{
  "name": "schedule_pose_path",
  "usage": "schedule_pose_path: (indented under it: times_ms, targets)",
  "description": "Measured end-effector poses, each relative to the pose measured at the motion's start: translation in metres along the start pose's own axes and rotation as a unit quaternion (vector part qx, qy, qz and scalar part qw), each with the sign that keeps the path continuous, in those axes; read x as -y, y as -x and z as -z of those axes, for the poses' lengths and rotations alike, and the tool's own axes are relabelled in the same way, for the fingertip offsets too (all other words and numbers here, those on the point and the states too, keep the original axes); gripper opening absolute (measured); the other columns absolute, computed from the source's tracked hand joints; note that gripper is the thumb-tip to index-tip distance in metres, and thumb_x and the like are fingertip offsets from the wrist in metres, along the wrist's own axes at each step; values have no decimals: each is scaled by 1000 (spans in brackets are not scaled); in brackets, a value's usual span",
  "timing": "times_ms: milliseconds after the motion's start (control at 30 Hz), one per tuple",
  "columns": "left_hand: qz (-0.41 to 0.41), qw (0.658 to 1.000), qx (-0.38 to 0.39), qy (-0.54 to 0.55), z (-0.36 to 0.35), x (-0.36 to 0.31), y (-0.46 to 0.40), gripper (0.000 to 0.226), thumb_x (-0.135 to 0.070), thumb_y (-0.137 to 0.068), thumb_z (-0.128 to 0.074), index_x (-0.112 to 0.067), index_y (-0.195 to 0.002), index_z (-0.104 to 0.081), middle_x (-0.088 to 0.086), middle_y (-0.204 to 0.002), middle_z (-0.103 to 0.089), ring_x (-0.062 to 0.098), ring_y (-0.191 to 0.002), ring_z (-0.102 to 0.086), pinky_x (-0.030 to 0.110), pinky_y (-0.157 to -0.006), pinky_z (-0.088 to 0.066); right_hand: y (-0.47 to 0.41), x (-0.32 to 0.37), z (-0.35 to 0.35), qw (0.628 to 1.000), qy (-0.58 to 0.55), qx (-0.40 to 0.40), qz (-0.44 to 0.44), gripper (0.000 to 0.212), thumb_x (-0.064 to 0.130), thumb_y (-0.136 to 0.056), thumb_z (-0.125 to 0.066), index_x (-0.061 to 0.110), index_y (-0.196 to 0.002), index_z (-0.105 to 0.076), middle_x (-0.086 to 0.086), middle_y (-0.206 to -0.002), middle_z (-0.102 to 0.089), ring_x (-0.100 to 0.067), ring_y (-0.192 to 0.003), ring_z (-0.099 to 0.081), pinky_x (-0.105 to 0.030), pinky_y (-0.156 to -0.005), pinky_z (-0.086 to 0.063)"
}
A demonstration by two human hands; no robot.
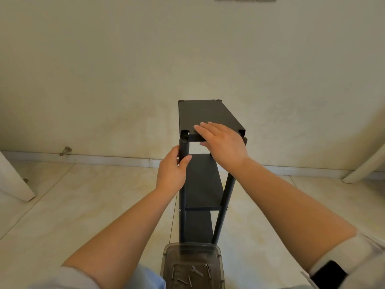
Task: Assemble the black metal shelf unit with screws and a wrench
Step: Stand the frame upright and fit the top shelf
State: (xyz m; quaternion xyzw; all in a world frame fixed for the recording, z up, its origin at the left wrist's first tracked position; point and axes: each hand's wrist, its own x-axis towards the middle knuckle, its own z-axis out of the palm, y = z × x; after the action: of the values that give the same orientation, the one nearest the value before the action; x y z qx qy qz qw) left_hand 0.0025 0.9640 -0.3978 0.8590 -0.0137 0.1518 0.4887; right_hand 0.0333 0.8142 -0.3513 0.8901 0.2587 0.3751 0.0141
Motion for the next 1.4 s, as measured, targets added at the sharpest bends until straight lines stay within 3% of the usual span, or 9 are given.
schedule_pose_path:
  times_ms: [100, 267, 433, 633, 767, 900, 1167, 1300, 1400]
  targets:
    - [4, 1000, 1, -10, 0, 2, -5, 31, -30, -96, -51, -18, -125, -51, -3, -114, -60, 11, -97, -55, 22, -78, -40, 11, 9, -12, 999, -15, 32, -8, 57, 14, -59, -90, 8, -111, -68, -10, -108, -70, -29, -97, -69, -38, -65, -58]
    - [11, 999, 17, -24, -2, 4, -7, 35, -34, -93, -55, -15, -123, -53, -3, -109, -62, 8, -91, -54, 18, -75, -38, 19, 5, -18, 999, 6, 32, -9, 57, 12, -61, -89, 5, -113, -67, -13, -112, -69, -29, -102, -67, -39, -80, -55]
    - [28, 999, 8, 30, -3, 1, -9, 66, -33, -90, -61, -23, -145, -24, -7, -104, -56, 8, -91, -54, 20, -80, -40, 19, 0, -16, 999, -1, 47, -16, 56, 15, -61, -89, 7, -112, -68, -11, -109, -70, -27, -99, -68, -37, -77, -56]
    - [-43, 999, 7, 1, -5, 3, -15, 63, -33, -90, -61, -36, -143, -28, -6, -136, -47, 12, -116, -53, 27, -95, -44, 22, 3, -17, 997, -19, 61, -44, 58, 9, -56, -89, 7, -110, -69, -11, -107, -71, -27, -97, -69, -37, -69, -58]
    - [-100, 991, -11, -90, 1, 8, -18, 62, -41, -88, -60, -37, -142, -30, -7, -149, -27, 14, -128, -41, 30, -99, -43, 19, 3, -15, 995, -10, 76, -68, 59, 7, -57, -89, 7, -112, -68, -12, -110, -69, -29, -101, -67, -41, -76, -56]
    - [-176, 966, -16, -189, 9, 10, -25, 62, -48, -89, -54, -29, -144, -32, -12, -156, -17, 13, -142, -18, 31, -110, -28, 23, 3, -12, 987, 8, 129, -97, 58, 12, -87, -66, 12, -140, -44, -10, -141, -48, -28, -132, -43, -40, -104, -40]
    - [-131, 965, 12, -226, 7, 15, -32, 70, -56, -88, -47, -30, -148, -22, -2, -154, -26, 17, -143, -19, 37, -113, -25, 23, 0, -7, 981, -5, 166, -102, 58, 22, -98, -49, 18, -150, -21, -4, -155, -25, -22, -144, -21, -35, -112, -29]
    - [-155, 954, 8, -255, 8, 17, -34, 74, -58, -86, -50, -27, -147, -24, -2, -150, -34, 18, -139, -27, 38, -112, -31, 21, 0, -5, 979, 11, 185, -82, 74, 32, -95, -52, 25, -152, -6, -2, -160, -5, -22, -147, -2, -43, -117, -1]
    - [-158, 953, 3, -259, 6, 17, -31, 78, -56, -84, -58, -26, -147, -23, -4, -149, -35, 18, -138, -31, 37, -111, -33, 16, 0, -4, 969, -20, 229, -95, 81, 40, -91, -55, 29, -151, -2, 1, -160, -2, -20, -147, 0, -42, -117, 0]
